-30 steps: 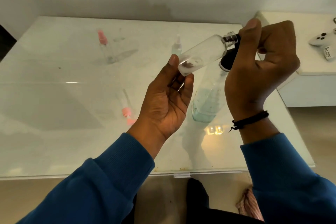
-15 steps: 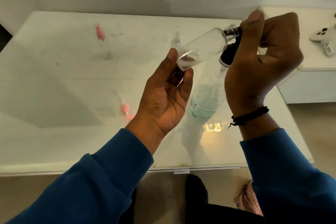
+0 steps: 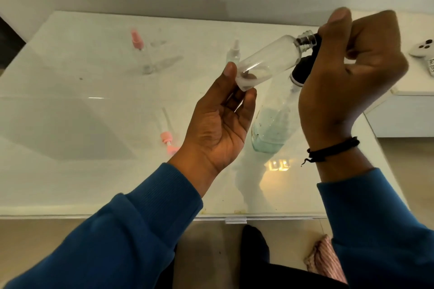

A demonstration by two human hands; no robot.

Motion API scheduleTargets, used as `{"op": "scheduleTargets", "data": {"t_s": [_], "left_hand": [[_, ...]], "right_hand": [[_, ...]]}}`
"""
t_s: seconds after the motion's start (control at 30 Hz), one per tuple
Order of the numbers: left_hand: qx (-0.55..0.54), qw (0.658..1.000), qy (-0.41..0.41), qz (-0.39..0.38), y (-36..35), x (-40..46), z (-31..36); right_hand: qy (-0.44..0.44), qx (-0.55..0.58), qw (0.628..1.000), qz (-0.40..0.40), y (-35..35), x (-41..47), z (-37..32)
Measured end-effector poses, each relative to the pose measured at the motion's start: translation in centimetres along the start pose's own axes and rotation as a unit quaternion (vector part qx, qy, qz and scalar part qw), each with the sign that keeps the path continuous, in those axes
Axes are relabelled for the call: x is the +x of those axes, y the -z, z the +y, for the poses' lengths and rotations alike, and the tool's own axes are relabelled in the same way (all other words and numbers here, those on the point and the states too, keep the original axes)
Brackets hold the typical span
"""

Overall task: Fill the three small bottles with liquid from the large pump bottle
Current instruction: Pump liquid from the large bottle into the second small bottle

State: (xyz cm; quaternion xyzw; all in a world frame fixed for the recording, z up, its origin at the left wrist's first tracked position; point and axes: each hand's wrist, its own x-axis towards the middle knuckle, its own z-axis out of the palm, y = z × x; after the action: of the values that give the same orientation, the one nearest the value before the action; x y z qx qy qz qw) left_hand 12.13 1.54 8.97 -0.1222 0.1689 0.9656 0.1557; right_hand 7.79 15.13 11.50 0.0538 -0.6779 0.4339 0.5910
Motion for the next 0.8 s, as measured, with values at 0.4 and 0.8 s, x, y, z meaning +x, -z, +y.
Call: {"op": "scheduleTargets", "data": {"t_s": [0.4,0.8], "left_hand": [[0.001,1.0,-0.003,-0.005,0.1,0.1,0.0],[-0.004,1.0,0.002,0.002,0.2,0.1,-0.1]], "right_hand": [[0.009,0.004,1.0,-0.001,0.1,-0.1,0.0],[0.006,-0.001,1.0,-0.003,0.1,-0.6,-0.2]]}}
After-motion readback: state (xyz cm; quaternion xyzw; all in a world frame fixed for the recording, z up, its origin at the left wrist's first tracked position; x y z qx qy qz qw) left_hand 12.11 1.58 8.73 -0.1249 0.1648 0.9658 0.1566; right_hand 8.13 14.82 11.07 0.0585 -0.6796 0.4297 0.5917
